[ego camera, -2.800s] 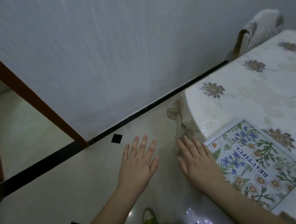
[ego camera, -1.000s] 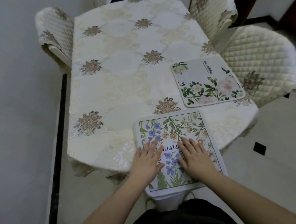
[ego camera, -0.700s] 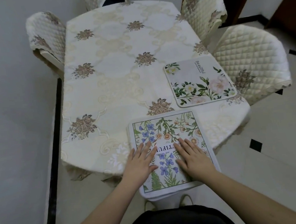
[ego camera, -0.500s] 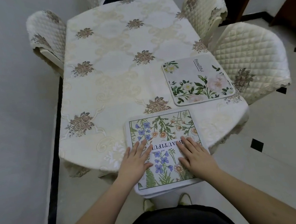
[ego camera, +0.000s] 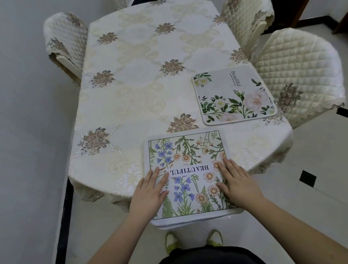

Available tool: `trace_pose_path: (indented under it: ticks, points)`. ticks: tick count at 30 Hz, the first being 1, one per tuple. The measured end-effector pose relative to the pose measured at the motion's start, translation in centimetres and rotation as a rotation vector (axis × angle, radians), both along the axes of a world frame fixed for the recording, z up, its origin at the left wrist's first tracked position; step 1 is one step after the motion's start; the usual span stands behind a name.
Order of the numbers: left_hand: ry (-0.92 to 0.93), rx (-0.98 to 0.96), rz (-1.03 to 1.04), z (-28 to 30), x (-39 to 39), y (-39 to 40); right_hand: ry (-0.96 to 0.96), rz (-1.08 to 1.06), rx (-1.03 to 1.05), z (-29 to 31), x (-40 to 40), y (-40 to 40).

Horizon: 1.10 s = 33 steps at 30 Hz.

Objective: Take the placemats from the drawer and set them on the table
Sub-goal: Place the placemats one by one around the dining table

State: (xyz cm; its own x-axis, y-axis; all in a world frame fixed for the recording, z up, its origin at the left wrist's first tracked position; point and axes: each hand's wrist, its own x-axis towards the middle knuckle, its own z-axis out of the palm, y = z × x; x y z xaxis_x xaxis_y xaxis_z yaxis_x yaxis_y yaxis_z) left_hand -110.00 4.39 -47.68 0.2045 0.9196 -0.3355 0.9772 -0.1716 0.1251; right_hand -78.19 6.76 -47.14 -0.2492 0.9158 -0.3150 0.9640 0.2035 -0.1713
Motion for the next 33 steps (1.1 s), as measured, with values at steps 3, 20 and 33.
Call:
trace_pose_path:
  ticks: [3,20,33]
  points:
    - [0.017,0.022,0.062,-0.1,-0.2,-0.7,-0.001,-0.038,-0.006,0.2,0.1,0.0]
    - [-0.340,-0.019,0.388,1.7,0.8,-0.9,0.016,-0.134,-0.038,1.5,-0.2,0.0]
    - [-1.092,0.118,0.766,4.2,0.7,-1.6,0.877,-0.753,-0.165,5.3,0.2,1.1]
